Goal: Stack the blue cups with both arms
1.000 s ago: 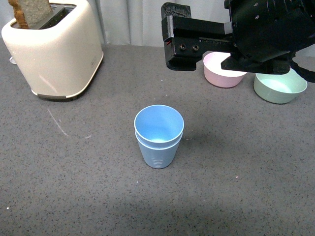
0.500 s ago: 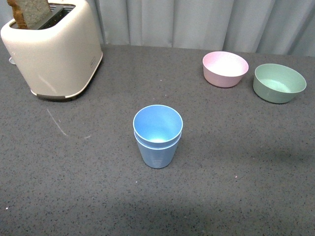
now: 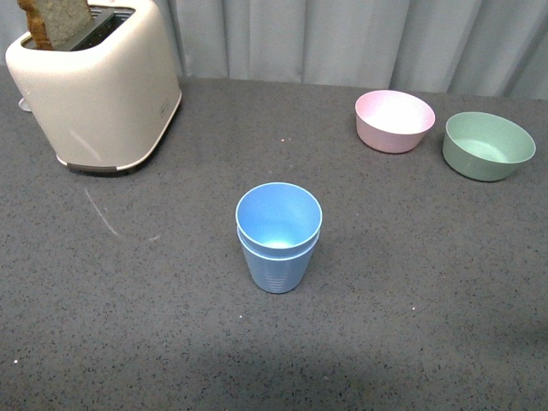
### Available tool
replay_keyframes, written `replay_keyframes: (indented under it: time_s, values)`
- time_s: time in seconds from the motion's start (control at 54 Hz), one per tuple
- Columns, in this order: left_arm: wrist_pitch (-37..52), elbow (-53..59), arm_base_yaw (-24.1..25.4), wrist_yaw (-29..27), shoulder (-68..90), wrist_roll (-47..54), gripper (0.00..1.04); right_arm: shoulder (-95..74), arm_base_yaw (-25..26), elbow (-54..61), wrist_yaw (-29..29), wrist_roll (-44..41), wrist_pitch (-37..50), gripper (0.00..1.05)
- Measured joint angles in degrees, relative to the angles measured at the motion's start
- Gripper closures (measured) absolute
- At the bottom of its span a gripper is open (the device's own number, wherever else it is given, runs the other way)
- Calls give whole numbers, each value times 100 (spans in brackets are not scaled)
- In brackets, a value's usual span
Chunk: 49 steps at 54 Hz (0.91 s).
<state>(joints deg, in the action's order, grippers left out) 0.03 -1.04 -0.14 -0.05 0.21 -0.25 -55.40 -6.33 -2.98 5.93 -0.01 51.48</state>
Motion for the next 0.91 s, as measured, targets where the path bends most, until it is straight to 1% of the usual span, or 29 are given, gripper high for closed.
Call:
replay_keyframes:
  time_s: [0.111,0.167,0.241,0.426,0.907]
  values:
    - [0,0,0,2,0,0,7,481,125,105,-120,0,-382,104]
    - [0,0,0,4,0,0,7,780,413,160,-505,0,-636,104]
    - [0,0,0,4,0,-2,7,1217,608,214,-540,2,-997,104]
    - [0,0,0,4,0,-2,7,2122,619,273,-584,2,-1801,104]
    - [0,0,0,4,0,-2,7,3440,619,282,-586,2,-3040,104]
